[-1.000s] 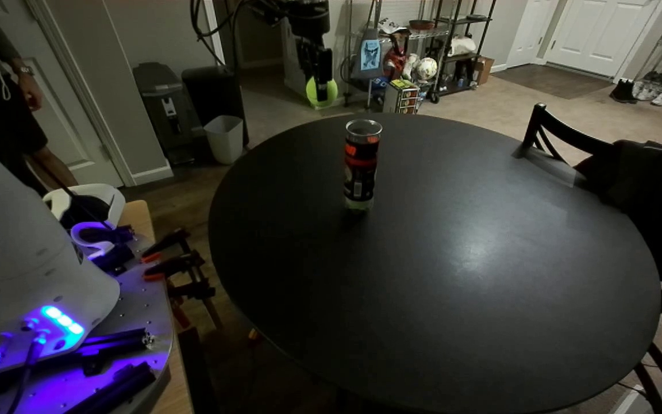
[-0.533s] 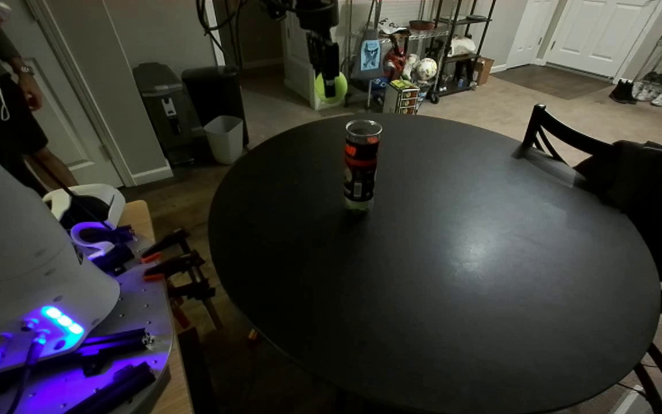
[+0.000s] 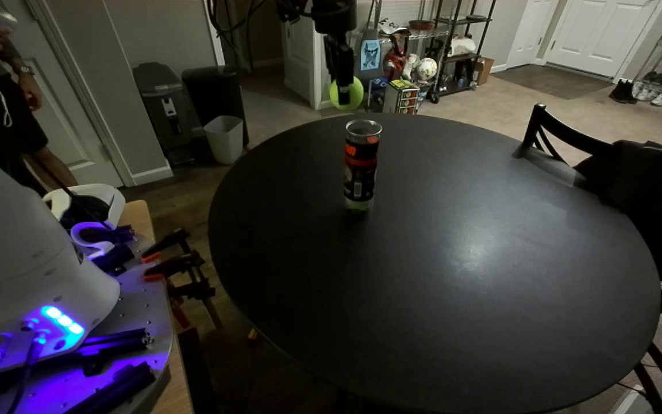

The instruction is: Put the tennis ball in the black container.

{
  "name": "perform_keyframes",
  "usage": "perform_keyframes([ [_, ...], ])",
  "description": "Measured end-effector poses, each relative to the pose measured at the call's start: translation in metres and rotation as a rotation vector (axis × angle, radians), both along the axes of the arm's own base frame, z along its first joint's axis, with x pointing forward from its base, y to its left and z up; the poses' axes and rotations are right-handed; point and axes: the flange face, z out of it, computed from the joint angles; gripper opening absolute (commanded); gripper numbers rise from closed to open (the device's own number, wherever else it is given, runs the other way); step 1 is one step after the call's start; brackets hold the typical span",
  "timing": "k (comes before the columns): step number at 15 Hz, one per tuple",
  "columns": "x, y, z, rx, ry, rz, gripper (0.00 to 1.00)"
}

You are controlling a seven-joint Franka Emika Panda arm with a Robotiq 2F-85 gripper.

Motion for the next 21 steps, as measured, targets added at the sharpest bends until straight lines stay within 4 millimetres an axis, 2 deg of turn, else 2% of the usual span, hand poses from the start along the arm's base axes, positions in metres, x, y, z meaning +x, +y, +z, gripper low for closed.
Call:
perform_keyframes([
  [8,0.003,-0.004,-0.011,0.001,0.018,-0.034,0.41],
  [16,0.018,-0.025,-0.001,0.002,-0.008,-0.072,0.41],
  [21,0.025,-0.028,-0.008,0.002,0.001,-0.080,0.41],
])
